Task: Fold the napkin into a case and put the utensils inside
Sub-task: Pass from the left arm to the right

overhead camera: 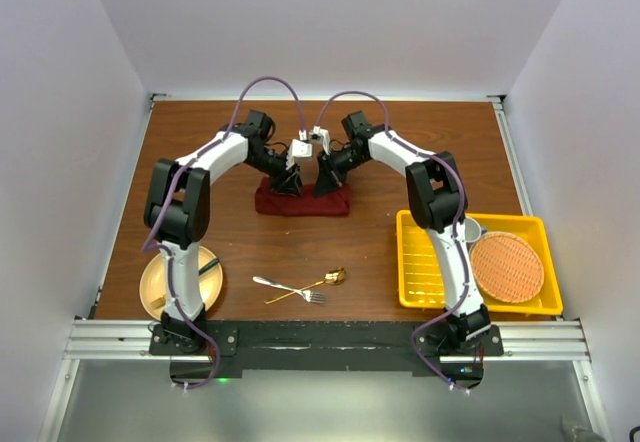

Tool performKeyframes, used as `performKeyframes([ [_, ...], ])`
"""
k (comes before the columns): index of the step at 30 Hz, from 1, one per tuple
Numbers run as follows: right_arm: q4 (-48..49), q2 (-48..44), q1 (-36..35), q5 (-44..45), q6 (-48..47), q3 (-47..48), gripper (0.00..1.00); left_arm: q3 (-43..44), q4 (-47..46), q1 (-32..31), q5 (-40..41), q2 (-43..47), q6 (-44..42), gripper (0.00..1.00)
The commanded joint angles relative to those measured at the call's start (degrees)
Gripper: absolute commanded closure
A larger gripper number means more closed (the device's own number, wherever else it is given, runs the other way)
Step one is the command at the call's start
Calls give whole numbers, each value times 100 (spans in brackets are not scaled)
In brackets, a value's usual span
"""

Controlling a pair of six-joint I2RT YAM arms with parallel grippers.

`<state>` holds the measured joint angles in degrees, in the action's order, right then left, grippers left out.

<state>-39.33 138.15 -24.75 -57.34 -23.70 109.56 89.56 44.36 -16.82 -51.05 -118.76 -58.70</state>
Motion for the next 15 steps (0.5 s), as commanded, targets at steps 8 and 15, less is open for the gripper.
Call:
performKeyframes([
  [8,407,-1210,-56,1031,-907,-92,100,-8,-2148,1153,-697,1434,3609,33],
  [15,1549,-2019,-345,1796,-1786,-1398,100,-474,-2326,1541,-73,1988,3997,25],
])
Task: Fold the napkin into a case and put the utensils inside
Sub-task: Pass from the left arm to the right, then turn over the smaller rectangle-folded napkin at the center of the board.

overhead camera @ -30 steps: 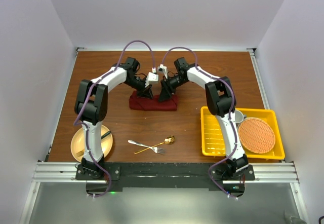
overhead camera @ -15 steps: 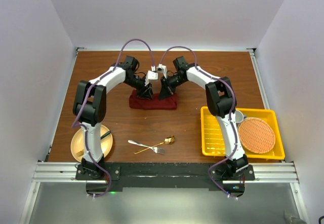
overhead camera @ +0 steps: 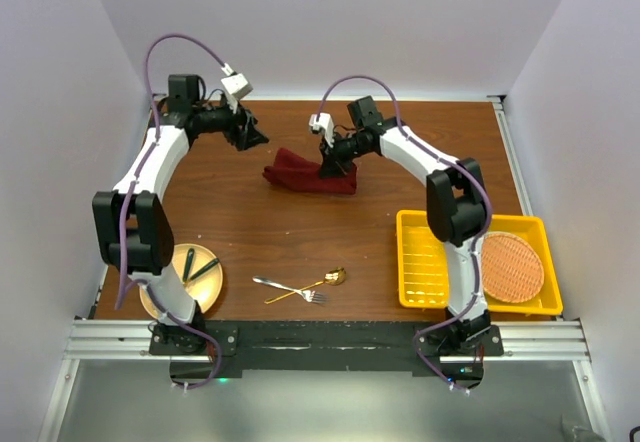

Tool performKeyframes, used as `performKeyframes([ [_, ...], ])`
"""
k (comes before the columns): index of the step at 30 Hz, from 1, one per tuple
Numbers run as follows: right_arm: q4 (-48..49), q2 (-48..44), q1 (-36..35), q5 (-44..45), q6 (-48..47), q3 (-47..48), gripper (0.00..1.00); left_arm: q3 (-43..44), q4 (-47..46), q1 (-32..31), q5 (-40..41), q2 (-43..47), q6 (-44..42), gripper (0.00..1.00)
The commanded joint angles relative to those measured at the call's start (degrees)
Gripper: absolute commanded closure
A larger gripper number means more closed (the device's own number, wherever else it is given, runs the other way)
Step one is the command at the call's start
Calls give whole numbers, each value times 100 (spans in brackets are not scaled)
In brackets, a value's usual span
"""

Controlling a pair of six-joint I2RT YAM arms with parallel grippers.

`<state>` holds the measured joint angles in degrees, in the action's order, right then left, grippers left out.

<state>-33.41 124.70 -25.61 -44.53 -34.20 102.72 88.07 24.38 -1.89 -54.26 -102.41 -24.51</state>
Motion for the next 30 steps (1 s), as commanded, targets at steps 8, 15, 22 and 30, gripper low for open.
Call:
performKeyframes([
  [8,2521,-1606,-866,1482,-2424,-2737,100,-1151,-820,189,636,652,1414,25],
  [15,3770,-2458,-1218,1957,-3504,-4153,100,-1574,-944,189,776,793,1792,31],
  [22,5238,-2680,-1500,2186,-4516,-5542,100,-1539,-760,189,672,732,1915,54],
  [30,5714,-2635,-1561,2072,-5333,-6105,100,-1398,110,-135,601,573,1266,62],
])
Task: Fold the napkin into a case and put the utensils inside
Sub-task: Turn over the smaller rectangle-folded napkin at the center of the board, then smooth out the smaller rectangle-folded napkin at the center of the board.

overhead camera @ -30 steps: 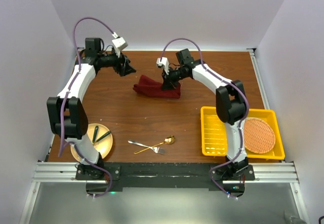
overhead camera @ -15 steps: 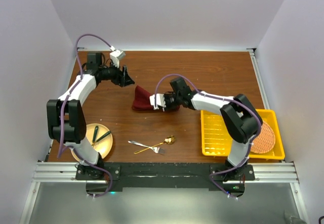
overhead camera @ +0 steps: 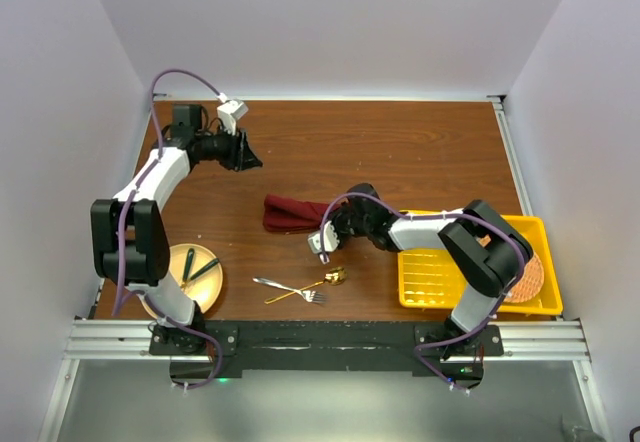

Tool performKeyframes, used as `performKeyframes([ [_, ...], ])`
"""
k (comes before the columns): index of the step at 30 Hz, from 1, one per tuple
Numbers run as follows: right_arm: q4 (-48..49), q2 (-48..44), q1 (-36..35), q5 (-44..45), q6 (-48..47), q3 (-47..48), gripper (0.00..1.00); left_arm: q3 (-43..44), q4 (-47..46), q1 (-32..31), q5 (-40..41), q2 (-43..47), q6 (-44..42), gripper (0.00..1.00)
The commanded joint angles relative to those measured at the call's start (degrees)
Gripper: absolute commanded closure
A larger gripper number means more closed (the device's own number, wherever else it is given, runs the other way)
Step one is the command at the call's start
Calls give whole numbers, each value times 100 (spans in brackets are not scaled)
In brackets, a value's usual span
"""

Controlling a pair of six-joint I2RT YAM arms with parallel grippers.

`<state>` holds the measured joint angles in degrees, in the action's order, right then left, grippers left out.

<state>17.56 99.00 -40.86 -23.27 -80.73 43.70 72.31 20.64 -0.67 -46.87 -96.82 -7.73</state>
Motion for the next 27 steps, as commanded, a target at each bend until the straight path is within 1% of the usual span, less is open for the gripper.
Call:
performKeyframes([
  [1,608,-65,-36,-73,-768,-274,100,169,658,-328,-94,-4,-492,63],
  [3,547,-56,-27,-125,-1014,-336,100,151,957,-556,-33,-48,-755,67],
  [7,336,-56,-36,-187,-1322,-371,100,20,1380,-952,160,-39,-1449,69],
  [10,169,-30,-45,-187,-1454,-327,95,-217,1477,-1137,231,-13,-1678,72],
  [14,-138,-4,-53,-134,-1560,-248,89,-288,1775,-1365,345,-205,-2083,75],
  [17,-358,-30,-62,-125,-1656,-222,86,-367,1908,-1550,635,-433,-2364,77],
  [19,-455,-65,-62,-143,-1683,-178,82,-411,1926,-1673,968,-566,-2452,78],
  [20,-586,-74,-54,-152,-1683,-126,82,-411,1961,-1700,1056,-688,-2479,80],
  [22,-710,-74,-62,-160,-1622,-47,77,-428,1900,-1779,1302,-786,-2471,81],
  [23,-902,-74,-54,-178,-1604,58,72,-429,1847,-1796,1443,-873,-2462,82],
  [24,-965,-74,-62,-187,-1543,103,63,-429,1795,-1797,1496,-900,-2392,83],
  [25,-1035,-83,-54,-248,-1525,156,58,-437,1724,-1805,1566,-935,-2331,85],
  [27,-1281,-83,-54,-292,-1438,314,50,-394,1636,-1805,1751,-1058,-2260,87],
])
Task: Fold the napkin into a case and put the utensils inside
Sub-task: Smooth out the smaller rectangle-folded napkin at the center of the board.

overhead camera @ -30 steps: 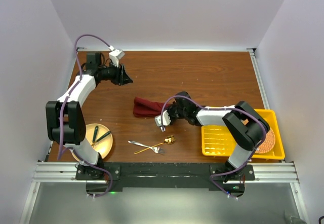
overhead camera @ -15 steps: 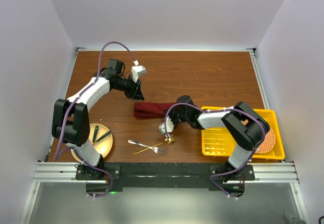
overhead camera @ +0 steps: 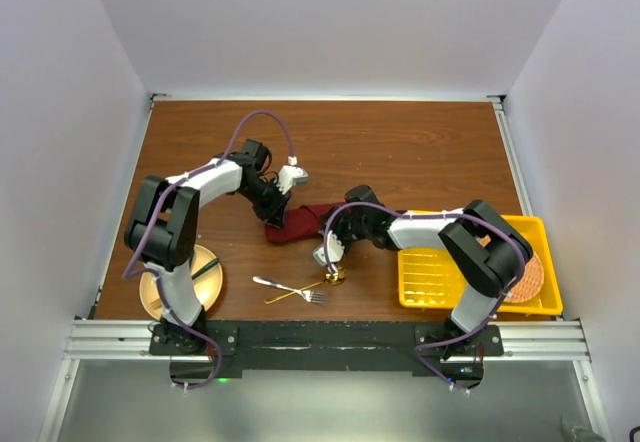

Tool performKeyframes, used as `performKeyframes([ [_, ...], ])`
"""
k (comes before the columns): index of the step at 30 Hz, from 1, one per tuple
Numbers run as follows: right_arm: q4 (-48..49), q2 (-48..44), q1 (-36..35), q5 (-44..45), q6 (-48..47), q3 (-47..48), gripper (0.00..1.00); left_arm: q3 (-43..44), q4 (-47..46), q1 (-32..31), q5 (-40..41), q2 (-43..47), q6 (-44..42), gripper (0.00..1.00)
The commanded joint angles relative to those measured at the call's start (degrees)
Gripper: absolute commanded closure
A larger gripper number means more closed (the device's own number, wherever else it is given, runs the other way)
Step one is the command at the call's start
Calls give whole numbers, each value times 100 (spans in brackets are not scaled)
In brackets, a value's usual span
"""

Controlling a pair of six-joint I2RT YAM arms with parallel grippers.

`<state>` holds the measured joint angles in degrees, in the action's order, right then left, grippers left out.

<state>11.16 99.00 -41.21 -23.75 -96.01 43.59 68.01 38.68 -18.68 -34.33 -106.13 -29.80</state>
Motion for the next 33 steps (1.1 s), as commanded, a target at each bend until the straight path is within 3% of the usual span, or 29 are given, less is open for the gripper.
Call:
performKeyframes([
  [1,-693,-74,-27,-297,160,386,45,37,-193,-4,549,-162,-43,89],
  [8,-2009,-74,17,-770,1039,1510,32,151,-422,-4,927,-180,-52,90],
  [13,-2609,-135,87,-1131,1654,2003,29,309,-484,136,1007,-207,-131,87],
  [20,-3785,-311,333,-1633,2191,2776,21,652,-422,549,357,-215,-17,84],
  [24,-3929,-469,386,-1677,2574,2733,20,670,-405,567,41,-128,-8,79],
  [28,-4121,11,728,-1773,3693,3435,35,503,-492,742,-355,389,123,77],
  [29,-4583,197,894,-1817,3764,3863,47,451,-484,804,-521,469,193,77],
  [33,-5246,760,1115,-1835,3888,4403,59,310,-133,945,-637,628,212,78],
])
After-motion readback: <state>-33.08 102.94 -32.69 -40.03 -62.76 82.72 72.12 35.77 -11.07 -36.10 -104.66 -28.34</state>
